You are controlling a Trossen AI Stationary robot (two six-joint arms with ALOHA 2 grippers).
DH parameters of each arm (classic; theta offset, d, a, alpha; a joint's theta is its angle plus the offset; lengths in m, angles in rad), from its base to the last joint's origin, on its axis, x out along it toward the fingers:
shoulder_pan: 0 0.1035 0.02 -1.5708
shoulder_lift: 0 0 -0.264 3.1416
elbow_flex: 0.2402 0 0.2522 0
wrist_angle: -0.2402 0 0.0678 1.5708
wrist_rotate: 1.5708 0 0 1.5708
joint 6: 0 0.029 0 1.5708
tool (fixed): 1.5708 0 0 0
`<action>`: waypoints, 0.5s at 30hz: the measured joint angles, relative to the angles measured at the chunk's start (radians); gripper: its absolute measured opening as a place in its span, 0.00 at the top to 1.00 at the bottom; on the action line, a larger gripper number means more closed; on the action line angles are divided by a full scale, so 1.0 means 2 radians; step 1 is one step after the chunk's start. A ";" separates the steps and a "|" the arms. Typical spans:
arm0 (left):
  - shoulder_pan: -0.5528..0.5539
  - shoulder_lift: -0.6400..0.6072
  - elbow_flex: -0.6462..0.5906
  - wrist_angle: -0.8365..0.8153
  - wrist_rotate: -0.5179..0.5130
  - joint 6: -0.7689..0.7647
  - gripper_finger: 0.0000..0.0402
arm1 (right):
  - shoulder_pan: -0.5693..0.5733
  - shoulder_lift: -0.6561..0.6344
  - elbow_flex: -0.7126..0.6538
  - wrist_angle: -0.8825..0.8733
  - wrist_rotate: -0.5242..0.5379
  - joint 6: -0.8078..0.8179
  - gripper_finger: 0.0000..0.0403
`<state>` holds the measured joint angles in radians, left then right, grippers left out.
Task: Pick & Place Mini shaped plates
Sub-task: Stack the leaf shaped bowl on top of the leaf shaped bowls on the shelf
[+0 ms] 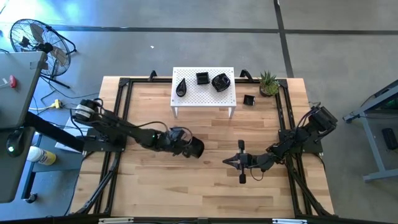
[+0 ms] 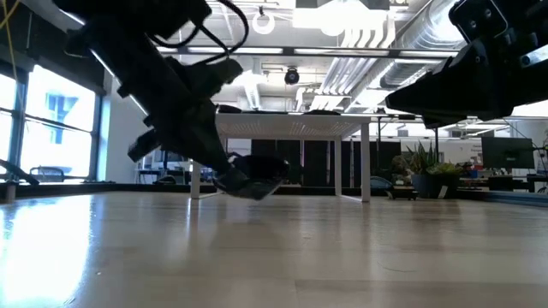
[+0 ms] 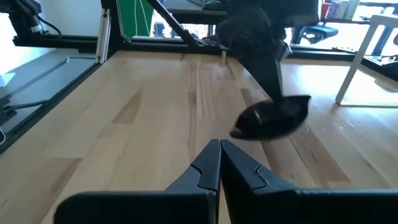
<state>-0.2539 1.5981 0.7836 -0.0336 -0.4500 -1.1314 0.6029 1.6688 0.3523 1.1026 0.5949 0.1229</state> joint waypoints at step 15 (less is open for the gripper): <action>0.056 0.038 0.001 0.048 0.018 0.001 0.99 | 0.000 0.000 0.000 -0.007 0.000 -0.004 1.00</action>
<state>-0.1415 1.6741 0.7849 0.0614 -0.4142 -1.1301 0.6029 1.6688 0.3523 1.0876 0.5953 0.1152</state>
